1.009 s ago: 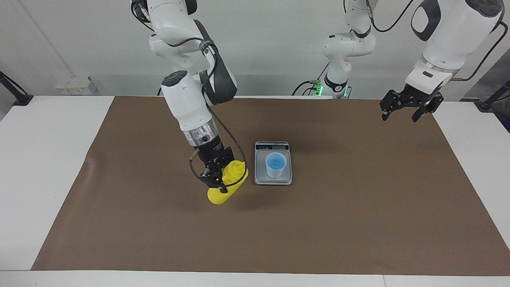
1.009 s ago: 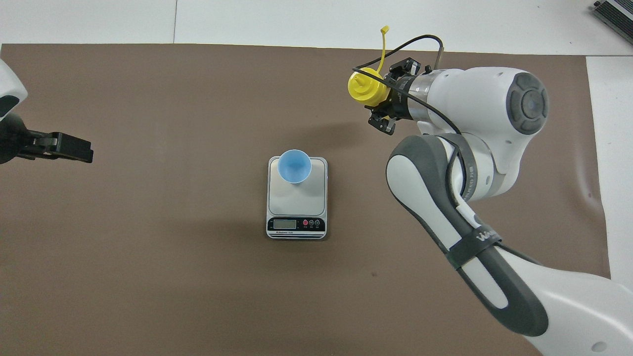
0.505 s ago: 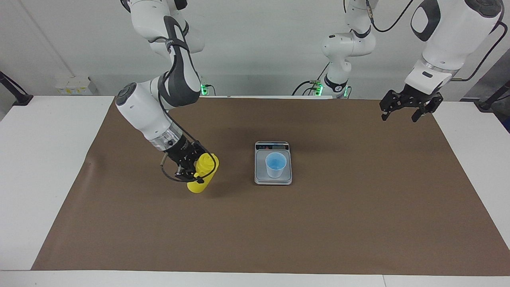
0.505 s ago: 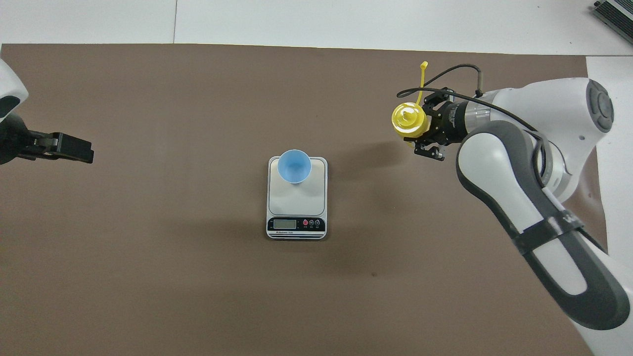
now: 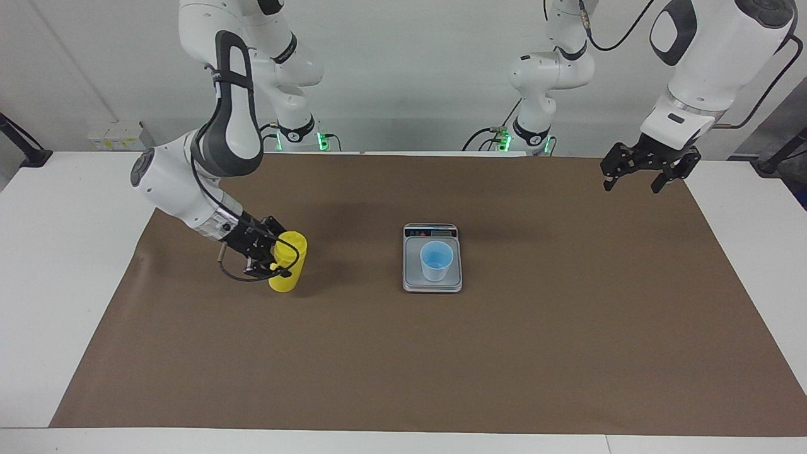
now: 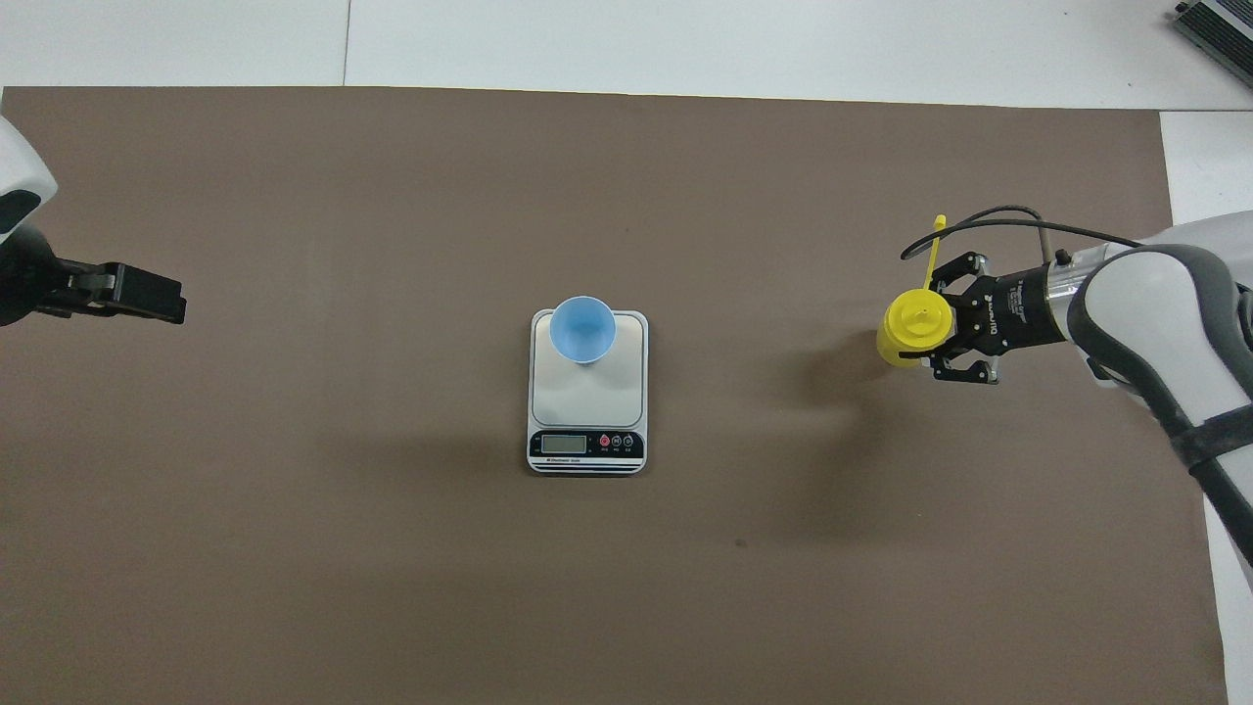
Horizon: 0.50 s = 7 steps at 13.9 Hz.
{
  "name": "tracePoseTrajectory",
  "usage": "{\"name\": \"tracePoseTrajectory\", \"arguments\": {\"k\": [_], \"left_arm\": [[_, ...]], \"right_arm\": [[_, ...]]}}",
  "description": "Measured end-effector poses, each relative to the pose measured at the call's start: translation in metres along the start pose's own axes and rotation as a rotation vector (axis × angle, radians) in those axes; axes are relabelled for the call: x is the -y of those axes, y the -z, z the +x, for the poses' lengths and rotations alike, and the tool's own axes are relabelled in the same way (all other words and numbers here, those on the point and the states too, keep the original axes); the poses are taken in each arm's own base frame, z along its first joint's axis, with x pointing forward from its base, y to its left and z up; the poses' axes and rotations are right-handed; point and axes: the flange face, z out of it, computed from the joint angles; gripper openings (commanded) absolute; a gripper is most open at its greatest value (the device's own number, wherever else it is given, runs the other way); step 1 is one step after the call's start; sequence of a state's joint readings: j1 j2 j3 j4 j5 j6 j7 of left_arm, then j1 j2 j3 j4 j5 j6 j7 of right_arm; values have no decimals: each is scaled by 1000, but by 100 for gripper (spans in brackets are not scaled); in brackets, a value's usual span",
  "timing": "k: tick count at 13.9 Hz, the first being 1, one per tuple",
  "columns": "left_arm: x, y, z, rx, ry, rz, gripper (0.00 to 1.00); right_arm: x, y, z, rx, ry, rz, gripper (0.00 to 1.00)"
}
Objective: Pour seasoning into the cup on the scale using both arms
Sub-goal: 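Set the yellow bottle down and open the right gripper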
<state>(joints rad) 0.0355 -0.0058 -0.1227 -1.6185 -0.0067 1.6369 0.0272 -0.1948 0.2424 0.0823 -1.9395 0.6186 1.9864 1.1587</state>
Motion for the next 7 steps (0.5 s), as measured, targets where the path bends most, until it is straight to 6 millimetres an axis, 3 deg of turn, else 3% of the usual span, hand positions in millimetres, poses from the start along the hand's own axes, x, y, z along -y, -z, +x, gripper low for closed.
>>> {"name": "tracePoseTrajectory", "arguments": {"k": [4, 5, 6, 7], "left_arm": [[0, 0, 0, 0, 0, 0, 100], [0, 0, 0, 0, 0, 0, 100], [0, 0, 0, 0, 0, 0, 100], [0, 0, 0, 0, 0, 0, 100]], "right_arm": [[-12, -6, 23, 32, -9, -16, 0], [-14, -8, 25, 42, -1, -27, 11], [-16, -10, 28, 46, -1, -34, 85], [-19, -10, 33, 49, -4, -37, 100]]}}
